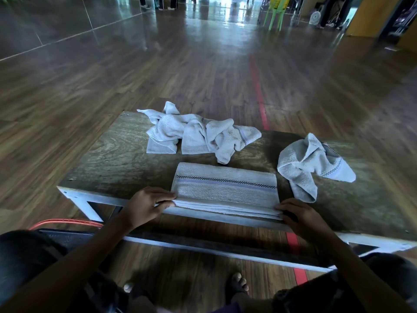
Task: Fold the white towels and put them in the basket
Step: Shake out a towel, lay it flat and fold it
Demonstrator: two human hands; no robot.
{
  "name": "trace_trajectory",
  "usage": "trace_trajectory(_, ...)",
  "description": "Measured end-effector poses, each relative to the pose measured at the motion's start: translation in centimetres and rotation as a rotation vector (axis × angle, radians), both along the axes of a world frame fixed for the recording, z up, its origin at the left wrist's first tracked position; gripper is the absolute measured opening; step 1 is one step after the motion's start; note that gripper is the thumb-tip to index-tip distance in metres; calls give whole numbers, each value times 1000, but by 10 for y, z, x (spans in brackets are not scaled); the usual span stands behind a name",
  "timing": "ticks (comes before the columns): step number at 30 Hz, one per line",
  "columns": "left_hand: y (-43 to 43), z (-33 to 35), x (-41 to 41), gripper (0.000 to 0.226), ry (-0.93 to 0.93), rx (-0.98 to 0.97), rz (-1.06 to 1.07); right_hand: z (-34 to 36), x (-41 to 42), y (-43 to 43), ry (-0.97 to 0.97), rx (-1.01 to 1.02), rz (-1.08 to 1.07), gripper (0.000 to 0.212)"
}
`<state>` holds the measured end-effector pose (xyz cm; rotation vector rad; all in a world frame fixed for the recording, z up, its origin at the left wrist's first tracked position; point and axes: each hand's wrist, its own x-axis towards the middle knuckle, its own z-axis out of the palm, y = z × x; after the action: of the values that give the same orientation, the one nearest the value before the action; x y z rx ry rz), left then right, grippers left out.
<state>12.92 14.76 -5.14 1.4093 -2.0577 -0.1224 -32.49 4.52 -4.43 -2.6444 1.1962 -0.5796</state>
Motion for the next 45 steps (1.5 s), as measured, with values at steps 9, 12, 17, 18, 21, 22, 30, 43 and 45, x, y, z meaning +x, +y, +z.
trace_trajectory(9,1,-1,1,49,-4,-1,14,6,11,6,-16,-76,-22,33)
trace_trajectory(12,0,-1,3,42,-73,-45,22,5,11,10,5,-115,26,26)
trace_trajectory(17,0,-2,0,40,-278,-140,6,5,5,10,116,-180,132,40)
trace_trajectory(18,-1,-3,0,38,-300,-141,-5,6,5,11,131,-202,134,42)
trace_trajectory(21,-3,-3,2,28,-307,-127,-26,7,9,12,129,-237,113,34)
trace_trajectory(22,-4,-1,2,26,-307,-119,-28,6,9,10,127,-235,106,32)
trace_trajectory(30,3,53,-4,46,68,59,52,46,6,4,-55,-19,78,16)
trace_trajectory(43,-21,121,-4,16,564,295,83,129,21,-26,-438,634,-100,18)
trace_trajectory(45,-34,94,1,16,420,428,162,111,30,-37,-341,674,-160,28)
